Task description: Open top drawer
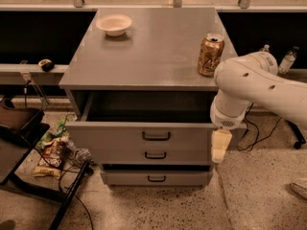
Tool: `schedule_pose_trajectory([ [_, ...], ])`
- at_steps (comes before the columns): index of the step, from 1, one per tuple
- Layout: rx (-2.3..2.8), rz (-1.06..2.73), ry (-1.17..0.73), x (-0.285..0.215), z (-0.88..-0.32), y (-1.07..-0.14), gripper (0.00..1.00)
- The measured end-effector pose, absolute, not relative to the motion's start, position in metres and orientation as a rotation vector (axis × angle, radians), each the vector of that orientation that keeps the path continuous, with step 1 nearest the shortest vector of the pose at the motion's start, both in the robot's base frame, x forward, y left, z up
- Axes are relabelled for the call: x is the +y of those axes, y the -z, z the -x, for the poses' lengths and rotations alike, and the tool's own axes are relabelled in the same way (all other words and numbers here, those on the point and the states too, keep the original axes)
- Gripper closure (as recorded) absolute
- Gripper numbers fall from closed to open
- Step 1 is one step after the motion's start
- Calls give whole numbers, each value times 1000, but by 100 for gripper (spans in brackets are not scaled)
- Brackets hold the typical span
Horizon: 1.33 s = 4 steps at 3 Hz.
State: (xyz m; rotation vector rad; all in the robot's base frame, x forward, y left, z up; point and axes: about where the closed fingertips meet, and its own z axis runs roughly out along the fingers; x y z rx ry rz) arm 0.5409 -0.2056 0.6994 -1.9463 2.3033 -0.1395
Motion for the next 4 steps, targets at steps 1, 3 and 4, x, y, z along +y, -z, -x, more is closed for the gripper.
schedule_pose_trajectory([
  [1, 2315, 1948, 125, -205, -537, -694, 0],
  [3, 2442, 1956, 13, -206, -480, -676, 19],
  [4, 2465, 1967, 3, -206, -469, -677, 50],
])
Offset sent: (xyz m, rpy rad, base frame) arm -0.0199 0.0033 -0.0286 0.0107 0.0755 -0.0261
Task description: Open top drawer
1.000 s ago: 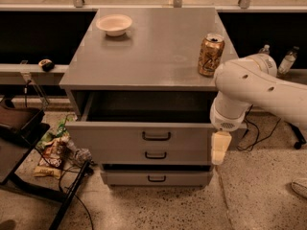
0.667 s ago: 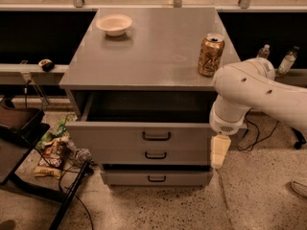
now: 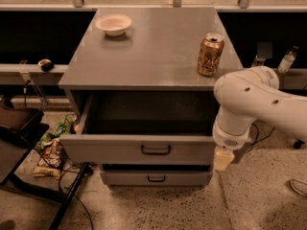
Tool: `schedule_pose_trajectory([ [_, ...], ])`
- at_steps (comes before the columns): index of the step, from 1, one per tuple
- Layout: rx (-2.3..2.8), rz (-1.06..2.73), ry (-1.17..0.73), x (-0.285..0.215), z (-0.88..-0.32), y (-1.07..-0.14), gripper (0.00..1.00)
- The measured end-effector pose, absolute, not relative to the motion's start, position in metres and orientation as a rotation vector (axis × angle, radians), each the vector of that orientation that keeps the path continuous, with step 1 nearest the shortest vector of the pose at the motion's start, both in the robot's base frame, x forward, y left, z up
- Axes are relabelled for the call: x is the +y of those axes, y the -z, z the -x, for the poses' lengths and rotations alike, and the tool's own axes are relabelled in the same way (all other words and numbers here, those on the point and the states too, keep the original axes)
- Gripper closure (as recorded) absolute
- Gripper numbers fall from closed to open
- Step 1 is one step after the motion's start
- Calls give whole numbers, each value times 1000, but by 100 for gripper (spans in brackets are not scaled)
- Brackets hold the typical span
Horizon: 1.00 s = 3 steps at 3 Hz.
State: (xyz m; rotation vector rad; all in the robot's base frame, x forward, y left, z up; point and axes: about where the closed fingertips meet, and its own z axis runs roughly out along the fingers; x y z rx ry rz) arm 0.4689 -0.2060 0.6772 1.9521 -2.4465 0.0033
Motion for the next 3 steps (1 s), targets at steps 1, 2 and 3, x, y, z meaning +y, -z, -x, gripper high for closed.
schedule_pose_trajectory([
  [1, -2430, -1936, 0, -207, -459, -682, 73],
  [2, -2430, -1936, 0, -207, -459, -682, 69],
  [3, -2430, -1936, 0, -207, -459, -682, 47],
])
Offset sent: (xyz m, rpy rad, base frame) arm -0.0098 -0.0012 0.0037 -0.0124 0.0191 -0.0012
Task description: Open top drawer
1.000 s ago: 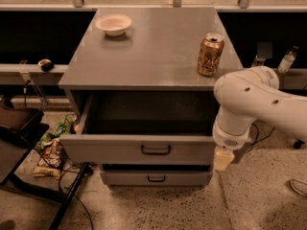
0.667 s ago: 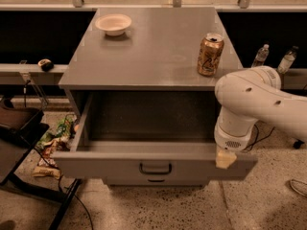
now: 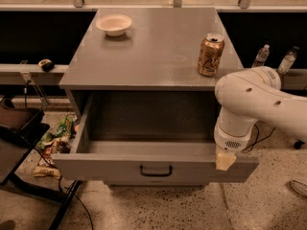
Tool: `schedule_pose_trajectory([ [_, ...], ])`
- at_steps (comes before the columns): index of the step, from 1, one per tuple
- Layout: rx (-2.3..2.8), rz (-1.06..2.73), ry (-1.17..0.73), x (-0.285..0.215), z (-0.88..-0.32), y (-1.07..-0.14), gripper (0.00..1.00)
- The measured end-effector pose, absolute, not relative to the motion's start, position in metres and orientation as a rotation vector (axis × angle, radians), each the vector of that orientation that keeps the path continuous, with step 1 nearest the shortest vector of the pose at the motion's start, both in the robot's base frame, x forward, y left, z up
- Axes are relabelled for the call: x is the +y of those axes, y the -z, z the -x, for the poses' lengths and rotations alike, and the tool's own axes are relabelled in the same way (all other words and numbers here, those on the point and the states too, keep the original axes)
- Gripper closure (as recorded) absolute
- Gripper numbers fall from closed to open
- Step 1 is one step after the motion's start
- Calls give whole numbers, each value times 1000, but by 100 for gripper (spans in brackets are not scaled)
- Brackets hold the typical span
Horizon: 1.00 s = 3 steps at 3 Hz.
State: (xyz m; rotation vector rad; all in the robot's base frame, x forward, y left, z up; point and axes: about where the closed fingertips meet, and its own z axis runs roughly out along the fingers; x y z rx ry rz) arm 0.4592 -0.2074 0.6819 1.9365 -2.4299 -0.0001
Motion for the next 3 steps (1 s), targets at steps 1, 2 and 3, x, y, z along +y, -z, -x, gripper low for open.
schedule_pose_trajectory([
  [1, -2430, -1936, 0, -207, -459, -682, 23],
  [2, -2433, -1937, 5, -208, -459, -682, 0],
  [3, -2435, -1937, 11, -208, -458, -681, 0],
])
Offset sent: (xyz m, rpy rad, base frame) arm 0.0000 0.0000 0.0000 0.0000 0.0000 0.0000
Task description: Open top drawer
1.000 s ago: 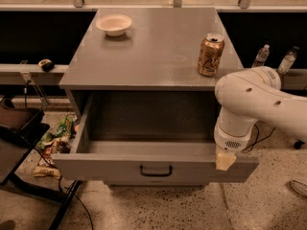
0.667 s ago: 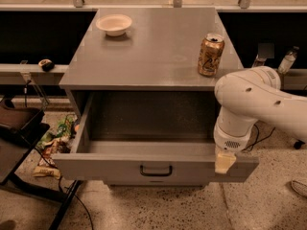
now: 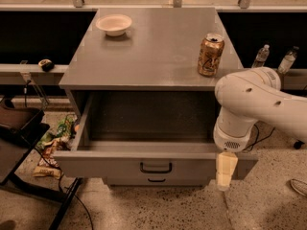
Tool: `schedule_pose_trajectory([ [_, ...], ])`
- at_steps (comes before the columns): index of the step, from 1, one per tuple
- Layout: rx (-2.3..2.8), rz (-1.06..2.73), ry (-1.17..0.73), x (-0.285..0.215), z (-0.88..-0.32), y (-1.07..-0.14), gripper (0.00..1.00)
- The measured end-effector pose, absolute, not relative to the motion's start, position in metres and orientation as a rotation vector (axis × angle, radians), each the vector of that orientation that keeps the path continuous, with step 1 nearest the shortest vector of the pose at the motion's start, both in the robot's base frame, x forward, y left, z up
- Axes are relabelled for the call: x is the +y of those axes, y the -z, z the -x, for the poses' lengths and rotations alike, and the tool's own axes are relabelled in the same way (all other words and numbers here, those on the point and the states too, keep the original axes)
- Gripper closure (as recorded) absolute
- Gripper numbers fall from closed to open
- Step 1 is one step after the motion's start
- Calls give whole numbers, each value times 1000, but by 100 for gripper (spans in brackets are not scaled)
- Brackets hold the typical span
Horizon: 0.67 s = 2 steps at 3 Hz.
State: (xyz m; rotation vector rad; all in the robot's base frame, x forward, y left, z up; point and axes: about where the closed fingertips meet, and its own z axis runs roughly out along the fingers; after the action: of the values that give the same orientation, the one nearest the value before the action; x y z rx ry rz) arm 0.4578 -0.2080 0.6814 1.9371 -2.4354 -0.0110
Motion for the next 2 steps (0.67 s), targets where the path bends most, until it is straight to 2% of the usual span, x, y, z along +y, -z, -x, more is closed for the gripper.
schedule_pose_trajectory([
  [1, -2403, -1913, 104, -216, -409, -668, 19],
  [2, -2391, -1886, 154, -220, -380, -670, 50],
])
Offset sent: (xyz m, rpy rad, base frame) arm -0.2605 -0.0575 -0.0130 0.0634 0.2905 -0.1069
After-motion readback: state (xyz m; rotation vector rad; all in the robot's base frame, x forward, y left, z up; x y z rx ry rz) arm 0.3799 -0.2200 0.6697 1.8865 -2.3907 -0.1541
